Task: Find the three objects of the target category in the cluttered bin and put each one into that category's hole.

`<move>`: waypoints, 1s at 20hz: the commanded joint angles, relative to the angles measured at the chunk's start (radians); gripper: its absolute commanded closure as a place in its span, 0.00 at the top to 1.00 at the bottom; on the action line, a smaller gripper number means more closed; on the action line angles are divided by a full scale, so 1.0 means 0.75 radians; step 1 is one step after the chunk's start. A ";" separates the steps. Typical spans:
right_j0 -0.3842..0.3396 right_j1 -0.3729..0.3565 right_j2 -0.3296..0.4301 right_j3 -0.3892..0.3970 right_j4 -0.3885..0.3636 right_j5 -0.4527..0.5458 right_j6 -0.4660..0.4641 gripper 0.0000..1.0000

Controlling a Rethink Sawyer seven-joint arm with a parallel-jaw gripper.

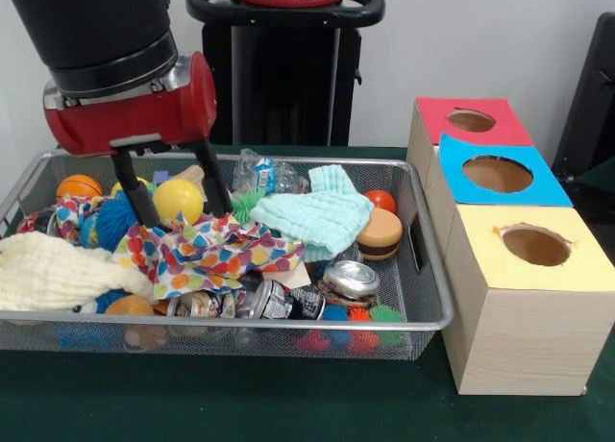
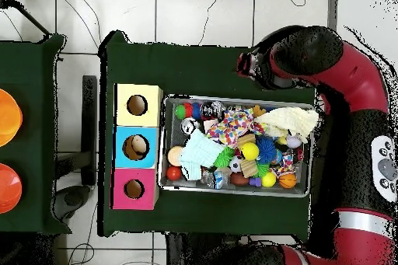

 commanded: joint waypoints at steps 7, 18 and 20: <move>-0.054 0.040 0.144 0.168 -0.086 -0.054 -0.236 1.00; -0.063 0.040 0.152 0.168 -0.091 -0.049 -0.236 1.00; -0.068 0.034 0.154 0.176 -0.090 -0.051 -0.239 1.00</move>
